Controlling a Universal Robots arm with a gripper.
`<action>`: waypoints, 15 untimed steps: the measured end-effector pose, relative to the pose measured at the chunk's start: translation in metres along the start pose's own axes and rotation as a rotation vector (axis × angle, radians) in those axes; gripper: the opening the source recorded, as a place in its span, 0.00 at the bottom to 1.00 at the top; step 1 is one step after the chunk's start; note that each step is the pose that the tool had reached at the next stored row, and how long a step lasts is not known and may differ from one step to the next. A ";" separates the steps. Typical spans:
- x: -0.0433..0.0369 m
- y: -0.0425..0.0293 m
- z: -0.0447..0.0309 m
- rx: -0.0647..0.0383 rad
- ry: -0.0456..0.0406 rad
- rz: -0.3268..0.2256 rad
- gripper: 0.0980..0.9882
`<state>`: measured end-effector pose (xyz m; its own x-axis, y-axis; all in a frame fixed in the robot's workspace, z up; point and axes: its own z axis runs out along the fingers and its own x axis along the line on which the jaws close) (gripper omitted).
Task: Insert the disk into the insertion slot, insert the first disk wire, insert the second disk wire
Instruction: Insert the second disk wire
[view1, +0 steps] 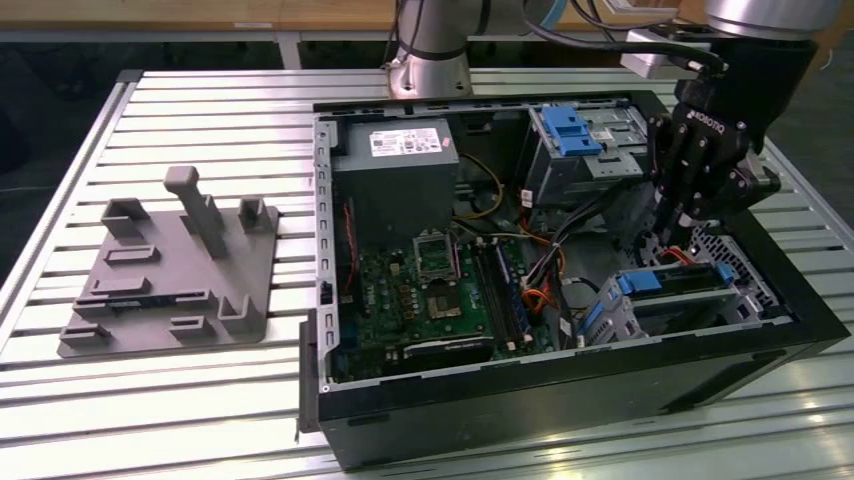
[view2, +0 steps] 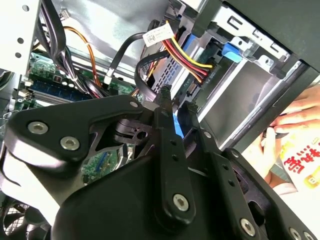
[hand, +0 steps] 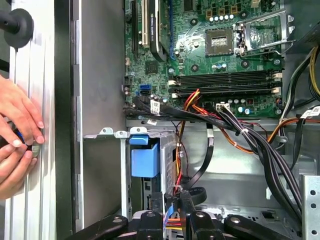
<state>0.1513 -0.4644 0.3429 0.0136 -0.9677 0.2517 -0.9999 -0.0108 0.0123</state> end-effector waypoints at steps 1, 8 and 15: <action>0.0000 0.0000 0.0001 0.000 0.0009 0.000 0.20; -0.0004 0.0000 -0.0001 -0.001 0.0369 0.002 0.20; -0.0023 0.0000 0.0012 -0.002 0.0453 0.002 0.20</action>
<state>0.1513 -0.4625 0.3412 0.0116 -0.9554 0.2952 -0.9999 -0.0081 0.0132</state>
